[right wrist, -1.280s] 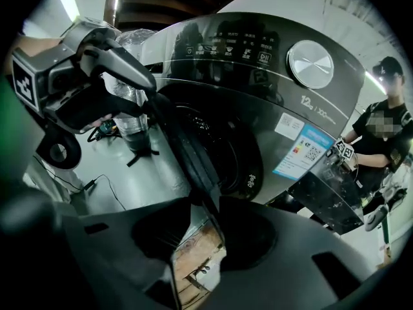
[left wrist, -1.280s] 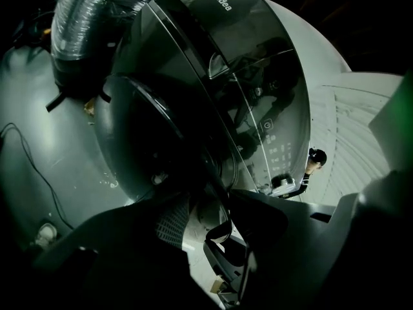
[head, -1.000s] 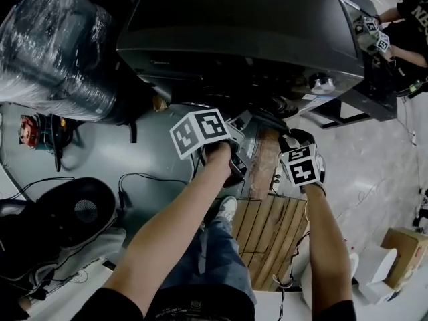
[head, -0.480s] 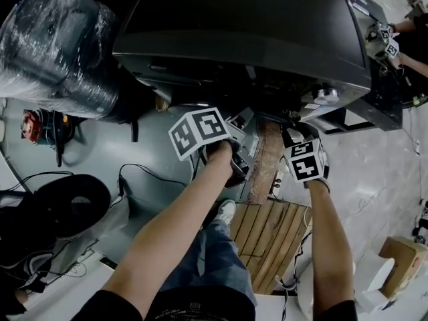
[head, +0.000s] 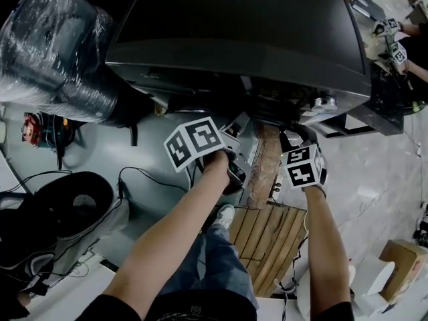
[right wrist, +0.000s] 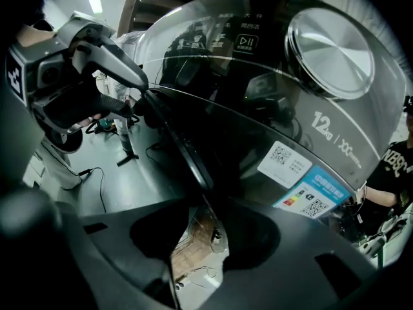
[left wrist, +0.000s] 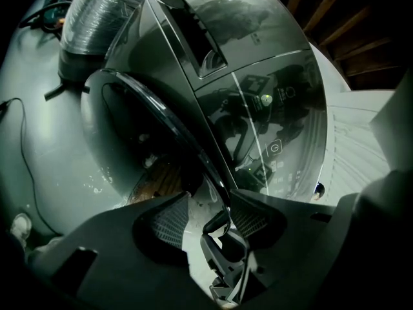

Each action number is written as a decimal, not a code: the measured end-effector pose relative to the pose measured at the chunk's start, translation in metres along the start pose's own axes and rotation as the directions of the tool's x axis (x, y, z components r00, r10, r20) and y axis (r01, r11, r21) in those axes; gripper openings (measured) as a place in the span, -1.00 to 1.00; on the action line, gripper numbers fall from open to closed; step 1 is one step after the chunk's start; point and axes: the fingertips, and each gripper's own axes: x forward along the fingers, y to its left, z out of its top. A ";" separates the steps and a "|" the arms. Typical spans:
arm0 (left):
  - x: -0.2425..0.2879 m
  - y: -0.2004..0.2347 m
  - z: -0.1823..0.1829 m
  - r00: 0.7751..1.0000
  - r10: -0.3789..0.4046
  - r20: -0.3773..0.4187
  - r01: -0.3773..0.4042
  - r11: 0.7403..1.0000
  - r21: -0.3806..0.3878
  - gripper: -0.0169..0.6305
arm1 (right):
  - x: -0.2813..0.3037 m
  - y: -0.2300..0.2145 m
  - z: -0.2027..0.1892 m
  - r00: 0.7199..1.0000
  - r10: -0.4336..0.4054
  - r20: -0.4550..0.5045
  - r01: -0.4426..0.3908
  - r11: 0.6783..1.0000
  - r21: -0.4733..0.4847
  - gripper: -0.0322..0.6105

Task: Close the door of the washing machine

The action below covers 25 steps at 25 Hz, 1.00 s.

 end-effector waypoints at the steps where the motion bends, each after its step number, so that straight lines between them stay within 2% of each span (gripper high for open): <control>1: 0.000 0.000 0.000 1.000 0.000 0.003 0.000 1.000 -0.001 -0.29 | 0.000 -0.001 0.000 1.000 -0.004 0.001 0.004 1.000 -0.002 -0.40; 25: 0.002 -0.002 0.001 1.000 0.003 -0.024 -0.003 1.000 -0.006 -0.28 | 0.009 -0.004 -0.003 0.999 -0.017 -0.051 0.014 0.998 -0.057 -0.30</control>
